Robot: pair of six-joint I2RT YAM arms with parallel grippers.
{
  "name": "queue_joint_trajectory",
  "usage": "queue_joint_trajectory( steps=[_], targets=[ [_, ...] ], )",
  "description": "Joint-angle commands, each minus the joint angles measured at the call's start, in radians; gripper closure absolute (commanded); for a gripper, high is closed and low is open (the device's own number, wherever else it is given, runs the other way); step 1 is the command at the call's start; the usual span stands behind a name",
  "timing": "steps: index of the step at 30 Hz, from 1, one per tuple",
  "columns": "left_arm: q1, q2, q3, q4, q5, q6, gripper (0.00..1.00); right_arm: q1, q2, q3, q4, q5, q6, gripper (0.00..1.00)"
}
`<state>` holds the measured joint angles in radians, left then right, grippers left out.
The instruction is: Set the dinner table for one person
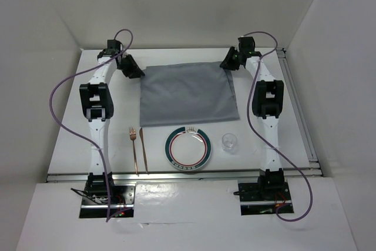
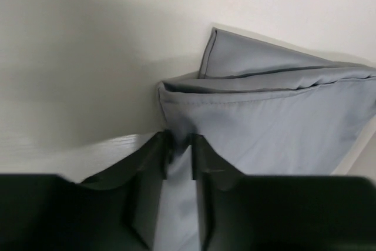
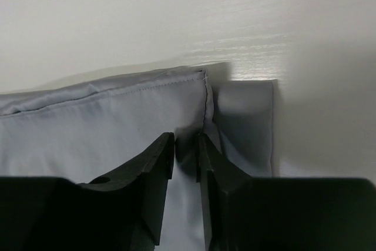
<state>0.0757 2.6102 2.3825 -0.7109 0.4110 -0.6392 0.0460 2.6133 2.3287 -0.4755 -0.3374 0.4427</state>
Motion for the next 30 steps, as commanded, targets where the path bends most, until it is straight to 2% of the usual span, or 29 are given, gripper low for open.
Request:
queue_joint_trajectory(
  steps=[1,2,3,4,5,6,16,19,23,26,30],
  targets=[
    [-0.004,0.021,0.006,0.044,0.058,-0.013,0.64,0.002,-0.013,0.006,0.02,-0.048,-0.013,0.68],
    [-0.004,0.021,0.006,0.053,0.058,-0.013,0.69,0.002,-0.013,0.006,0.031,-0.057,-0.022,0.72],
    [-0.004,0.021,0.006,0.053,0.071,-0.013,0.75,0.002,-0.025,-0.003,0.031,-0.057,-0.022,0.85],
    [-0.004,0.021,0.006,0.053,0.071,-0.013,0.9,0.002,-0.025,-0.012,0.043,-0.07,-0.022,0.95],
    [-0.004,0.021,0.006,0.065,0.084,-0.022,0.97,0.002,-0.036,-0.012,0.057,-0.081,-0.022,1.0],
    [-0.004,0.008,0.006,0.065,0.084,-0.022,1.0,0.002,-0.053,-0.023,0.057,-0.081,-0.022,1.0],
    [-0.004,-0.142,-0.019,0.128,0.138,-0.033,1.0,0.002,-0.242,-0.167,0.139,0.095,0.014,1.0],
    [-0.004,-0.163,-0.006,0.116,0.149,-0.033,1.0,0.002,-0.32,-0.262,0.192,0.133,0.036,1.0],
    [-0.013,-0.211,-0.074,0.116,0.149,-0.014,1.0,-0.008,-0.398,-0.377,0.258,0.169,0.054,1.0],
    [-0.033,-0.211,-0.057,0.128,0.173,-0.014,1.0,-0.008,-0.418,-0.416,0.267,0.193,0.065,1.0],
    [-0.054,-0.112,0.033,0.14,0.201,-0.049,1.0,-0.018,-0.429,-0.445,0.29,0.19,0.076,1.0]
  ],
)
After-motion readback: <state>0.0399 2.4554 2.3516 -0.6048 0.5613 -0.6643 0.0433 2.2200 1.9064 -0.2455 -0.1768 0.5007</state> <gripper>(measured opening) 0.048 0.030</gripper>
